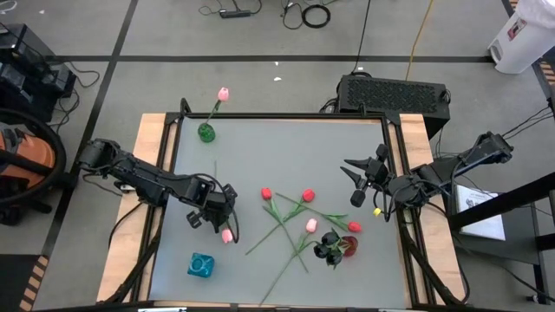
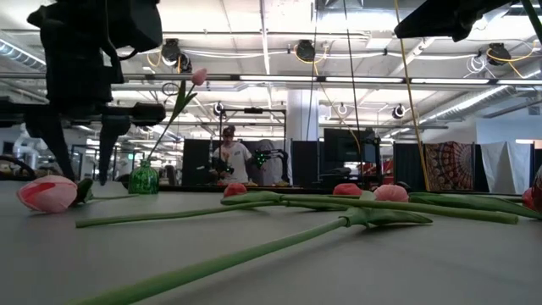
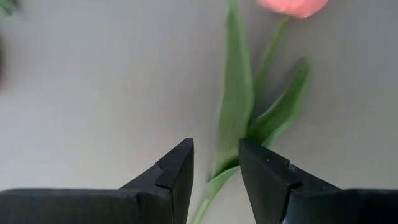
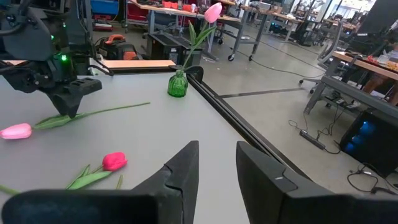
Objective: Sort flowers into vase by color
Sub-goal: Put the left pink flower into the green vase
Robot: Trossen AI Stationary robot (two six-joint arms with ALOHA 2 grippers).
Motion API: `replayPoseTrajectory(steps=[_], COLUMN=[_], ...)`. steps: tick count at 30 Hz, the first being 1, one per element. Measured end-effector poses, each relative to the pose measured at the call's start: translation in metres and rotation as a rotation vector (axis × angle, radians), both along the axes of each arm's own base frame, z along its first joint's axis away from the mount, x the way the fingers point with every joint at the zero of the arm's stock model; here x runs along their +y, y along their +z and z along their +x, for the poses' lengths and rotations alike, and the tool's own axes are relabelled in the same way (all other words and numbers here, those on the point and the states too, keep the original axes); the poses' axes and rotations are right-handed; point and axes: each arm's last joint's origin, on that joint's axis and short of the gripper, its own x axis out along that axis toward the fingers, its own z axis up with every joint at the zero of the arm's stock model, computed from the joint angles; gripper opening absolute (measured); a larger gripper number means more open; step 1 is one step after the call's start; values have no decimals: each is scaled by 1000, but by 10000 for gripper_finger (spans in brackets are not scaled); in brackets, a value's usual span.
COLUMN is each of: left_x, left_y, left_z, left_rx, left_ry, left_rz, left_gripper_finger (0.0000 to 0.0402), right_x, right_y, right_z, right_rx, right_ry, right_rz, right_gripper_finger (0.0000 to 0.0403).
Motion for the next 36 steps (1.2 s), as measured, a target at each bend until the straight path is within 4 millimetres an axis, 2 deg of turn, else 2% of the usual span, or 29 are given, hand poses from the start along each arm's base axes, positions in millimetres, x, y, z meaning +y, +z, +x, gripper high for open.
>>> replayPoseTrajectory(steps=[4, 20, 28, 36], left_x=[-2, -2, 1, 1], left_y=[0, 0, -14, -14], left_z=[-1, 0, -11, -9], left_rx=[15, 5, 51, 24], left_ry=[-6, -4, -7, -4], left_rz=[-46, -49, -19, -10], left_gripper_finger=[135, 135, 135, 134], right_x=[0, 0, 0, 0], right_y=[0, 0, 0, 0], right_z=[0, 0, 0, 0], right_rx=[0, 0, 0, 0], right_ry=[0, 0, 0, 0], right_rz=[0, 0, 0, 0], right_gripper_finger=[98, 98, 98, 98])
